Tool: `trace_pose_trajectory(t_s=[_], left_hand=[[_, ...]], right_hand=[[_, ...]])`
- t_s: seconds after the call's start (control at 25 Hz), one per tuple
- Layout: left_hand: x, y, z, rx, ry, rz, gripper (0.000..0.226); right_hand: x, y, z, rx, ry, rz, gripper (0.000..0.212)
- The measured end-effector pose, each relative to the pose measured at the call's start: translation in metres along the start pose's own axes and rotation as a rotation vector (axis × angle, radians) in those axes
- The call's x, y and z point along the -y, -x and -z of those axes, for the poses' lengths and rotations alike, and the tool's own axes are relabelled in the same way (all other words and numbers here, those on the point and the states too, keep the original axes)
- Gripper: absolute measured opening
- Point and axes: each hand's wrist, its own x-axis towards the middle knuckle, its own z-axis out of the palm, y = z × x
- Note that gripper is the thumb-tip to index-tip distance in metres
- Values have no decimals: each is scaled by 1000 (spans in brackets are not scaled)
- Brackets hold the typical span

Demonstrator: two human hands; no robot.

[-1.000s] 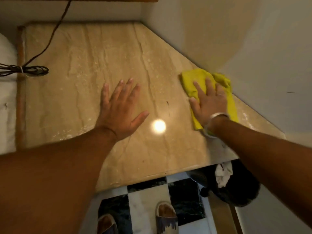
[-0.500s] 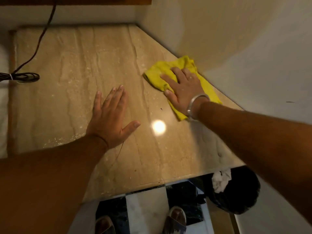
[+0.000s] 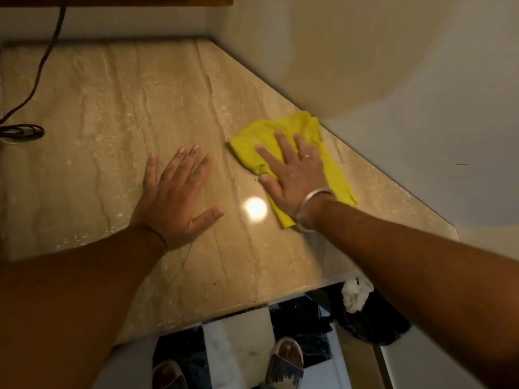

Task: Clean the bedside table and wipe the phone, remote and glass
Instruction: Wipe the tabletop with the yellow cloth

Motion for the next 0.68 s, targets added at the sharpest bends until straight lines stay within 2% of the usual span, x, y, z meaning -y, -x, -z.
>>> trace_pose_trajectory(t_s=[0.08,0.12,0.16,0.2,0.24,0.32,0.36,0.4,0.52,0.56,0.6,0.68], left_hand=[[-6,1,2,-15,-19,-30,96],[-9,1,4,-23,-51,-86,97],[-13,-2,6,-19,-92,-184,98],[-17,-5,5,-14,-120,-289,97],[-22,-9,3,-6,-131,-356,96],[-28,-15,2,4,-140,-362,95],[-27,-16,2,9,-140,-346,95],[-26,-16,1,17,-140,-340,96],[-23,-16,0,50,-153,-351,98],[-23,-17,1,50,-152,-345,98],[-24,-18,1,52,-149,-334,99],[-25,-17,1,48,-140,-314,101]], right_hand=[[-4,32,1,134,39,306,55],[-31,55,8,177,83,447,54],[-68,80,16,197,104,500,54],[-108,105,23,204,118,464,55],[-145,129,30,209,116,332,55],[-180,162,37,181,59,58,55],[-179,170,34,164,70,13,56],[-174,170,34,164,116,68,56],[-166,120,38,311,206,597,57],[-168,86,36,283,274,691,58],[-160,50,37,233,319,653,59],[-115,17,32,163,199,257,62]])
